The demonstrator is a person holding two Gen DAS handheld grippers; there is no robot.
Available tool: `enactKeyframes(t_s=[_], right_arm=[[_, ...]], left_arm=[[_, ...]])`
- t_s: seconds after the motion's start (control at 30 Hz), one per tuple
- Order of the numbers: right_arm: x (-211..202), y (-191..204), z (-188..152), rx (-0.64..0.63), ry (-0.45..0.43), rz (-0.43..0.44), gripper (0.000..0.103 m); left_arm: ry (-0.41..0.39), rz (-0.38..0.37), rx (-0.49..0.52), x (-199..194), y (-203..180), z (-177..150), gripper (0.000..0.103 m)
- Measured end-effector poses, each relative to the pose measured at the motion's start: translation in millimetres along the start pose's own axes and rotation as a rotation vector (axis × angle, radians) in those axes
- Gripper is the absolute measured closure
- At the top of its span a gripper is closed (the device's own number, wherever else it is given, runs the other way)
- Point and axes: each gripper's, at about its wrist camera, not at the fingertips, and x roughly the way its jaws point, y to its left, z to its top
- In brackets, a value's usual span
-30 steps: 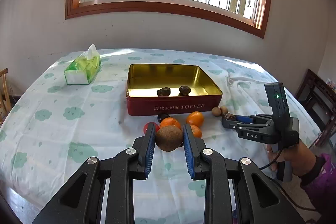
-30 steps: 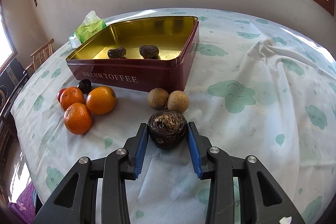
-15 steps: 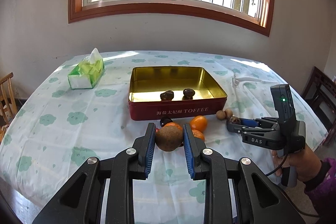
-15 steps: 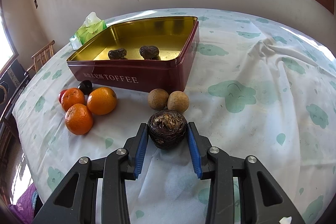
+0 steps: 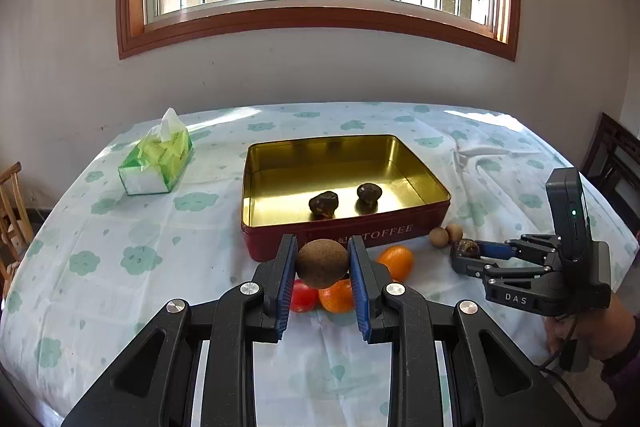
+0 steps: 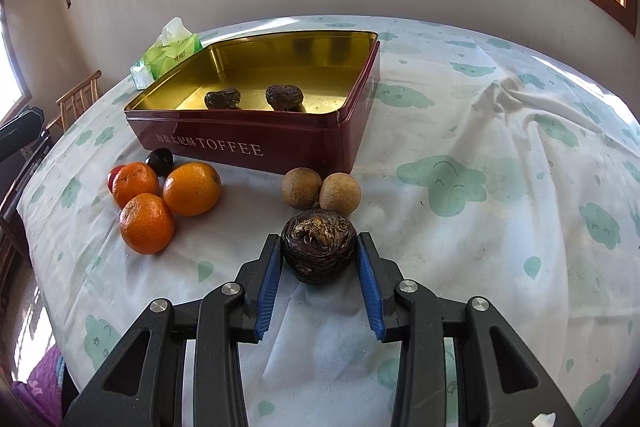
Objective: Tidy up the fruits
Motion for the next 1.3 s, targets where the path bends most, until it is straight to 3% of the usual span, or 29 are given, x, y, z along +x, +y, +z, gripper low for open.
enactKeyframes(t_s=[0.43,0.73,1.07,1.3], right_arm=[[-0.8,0.5,-0.2,-0.004,-0.004,-0.010,0.069],[-32.9,-15.3,-14.9,0.145,-0.064,0.076,0.069],[-77.8,6.2,23.2,0.102,-0.197,0.164,0.069],[-79.8,13.8,39.0,0.106,-0.225,0.222,0.069]], left_arm=[[0.034,0.013,0.010,36.6,-2.2,7.9,0.076],[0.043,0.045,0.002,52.8,10.3,14.9,0.076],[0.052,0.061,-0.004,65.3,12.6,19.0,0.076],[0.050,0.068,-0.014,68.9,12.9,24.3,0.076]])
